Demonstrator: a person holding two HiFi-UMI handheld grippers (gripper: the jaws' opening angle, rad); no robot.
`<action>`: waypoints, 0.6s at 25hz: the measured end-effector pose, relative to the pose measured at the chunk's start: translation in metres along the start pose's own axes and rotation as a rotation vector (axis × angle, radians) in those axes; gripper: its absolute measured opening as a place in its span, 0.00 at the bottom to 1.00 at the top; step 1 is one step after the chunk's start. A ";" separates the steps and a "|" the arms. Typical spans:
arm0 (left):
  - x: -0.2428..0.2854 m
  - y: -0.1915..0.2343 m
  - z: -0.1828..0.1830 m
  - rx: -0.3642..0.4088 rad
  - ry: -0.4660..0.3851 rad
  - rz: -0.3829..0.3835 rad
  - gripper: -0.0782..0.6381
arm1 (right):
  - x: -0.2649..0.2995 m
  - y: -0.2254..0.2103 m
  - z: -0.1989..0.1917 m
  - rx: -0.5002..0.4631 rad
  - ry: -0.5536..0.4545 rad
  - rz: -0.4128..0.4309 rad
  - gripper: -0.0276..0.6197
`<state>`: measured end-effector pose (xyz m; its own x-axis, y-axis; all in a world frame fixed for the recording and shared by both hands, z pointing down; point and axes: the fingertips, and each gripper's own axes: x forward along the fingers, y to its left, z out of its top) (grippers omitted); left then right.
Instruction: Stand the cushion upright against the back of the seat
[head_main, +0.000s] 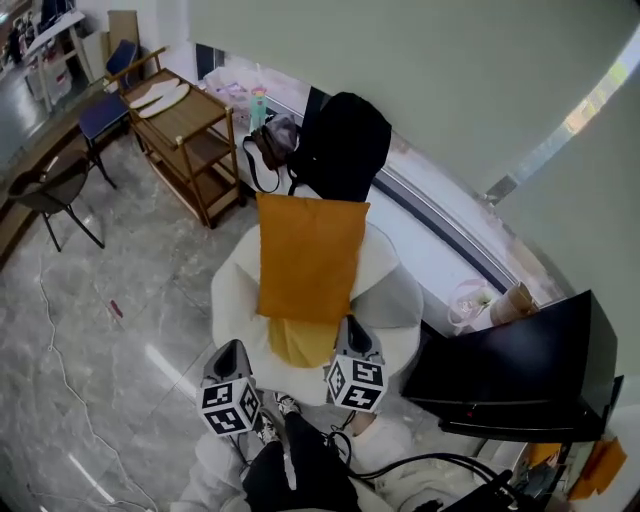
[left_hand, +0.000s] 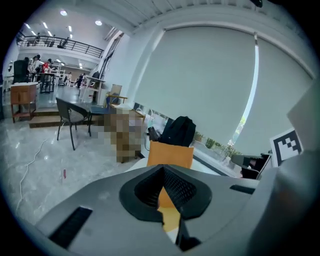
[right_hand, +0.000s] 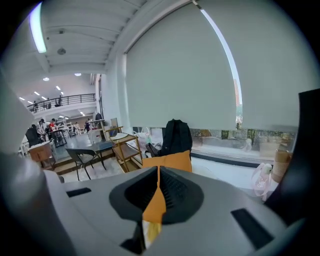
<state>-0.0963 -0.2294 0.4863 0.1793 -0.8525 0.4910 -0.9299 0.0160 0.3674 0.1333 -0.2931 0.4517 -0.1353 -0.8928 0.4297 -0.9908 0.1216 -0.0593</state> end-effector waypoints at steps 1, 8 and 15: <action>-0.009 -0.007 0.008 0.007 -0.006 -0.016 0.10 | -0.009 0.003 0.010 -0.002 -0.008 0.005 0.14; -0.069 -0.031 0.036 -0.098 -0.023 -0.077 0.10 | -0.070 0.000 0.038 0.055 -0.015 -0.029 0.14; -0.088 -0.063 0.062 -0.008 -0.070 -0.147 0.10 | -0.105 0.010 0.049 0.034 -0.020 0.013 0.14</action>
<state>-0.0731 -0.1882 0.3707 0.2902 -0.8804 0.3750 -0.8926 -0.1077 0.4379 0.1379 -0.2195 0.3615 -0.1476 -0.8998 0.4106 -0.9883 0.1185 -0.0956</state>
